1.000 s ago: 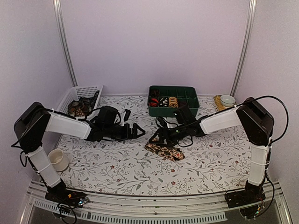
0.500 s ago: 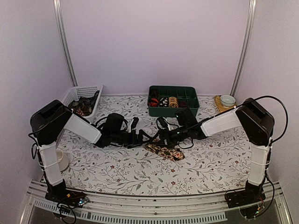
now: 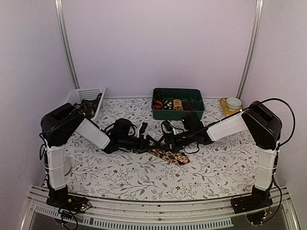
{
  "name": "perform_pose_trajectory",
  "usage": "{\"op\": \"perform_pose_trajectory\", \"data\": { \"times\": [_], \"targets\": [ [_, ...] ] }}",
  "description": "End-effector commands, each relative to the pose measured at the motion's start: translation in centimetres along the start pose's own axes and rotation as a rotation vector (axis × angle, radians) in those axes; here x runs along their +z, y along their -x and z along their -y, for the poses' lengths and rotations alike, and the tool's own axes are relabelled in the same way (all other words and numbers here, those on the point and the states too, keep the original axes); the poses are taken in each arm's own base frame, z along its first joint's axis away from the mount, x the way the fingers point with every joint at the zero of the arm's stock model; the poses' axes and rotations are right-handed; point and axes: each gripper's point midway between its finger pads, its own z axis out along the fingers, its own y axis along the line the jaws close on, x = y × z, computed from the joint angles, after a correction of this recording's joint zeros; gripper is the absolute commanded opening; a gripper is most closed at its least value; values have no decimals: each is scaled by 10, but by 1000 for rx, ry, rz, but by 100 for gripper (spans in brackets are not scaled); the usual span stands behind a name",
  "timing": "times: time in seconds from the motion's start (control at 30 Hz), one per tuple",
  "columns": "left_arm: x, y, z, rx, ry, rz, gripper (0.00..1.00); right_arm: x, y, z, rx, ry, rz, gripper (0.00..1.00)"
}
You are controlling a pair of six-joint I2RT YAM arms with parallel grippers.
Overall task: Roll the ties
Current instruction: Roll the tie at the center of the board.
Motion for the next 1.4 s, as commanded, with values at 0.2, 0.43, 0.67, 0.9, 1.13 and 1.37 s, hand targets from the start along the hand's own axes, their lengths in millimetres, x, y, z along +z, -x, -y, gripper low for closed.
{"op": "perform_pose_trajectory", "data": {
  "times": [0.2, 0.43, 0.67, 0.9, 1.13, 1.37],
  "targets": [
    [11, -31, -16, -117, -9, -78, 49, -2, -55, 56, 157, -185, -125, 66],
    [11, -29, -17, -130, 1, -70, 31, -2, -53, 54, 153, -182, -123, 65],
    [11, -22, -17, -130, 27, -53, 15, -3, -47, 49, 141, -172, -115, 66],
    [5, -11, -29, -47, 212, -52, 11, -15, 0, -16, 16, -14, -42, 73],
    [-11, -1, -46, 60, 432, -53, 10, -89, 51, -126, -255, 173, 146, 83],
    [-24, 11, -53, 205, 660, -55, 10, -145, 57, -130, -260, 164, 264, 86]
  ]
}}
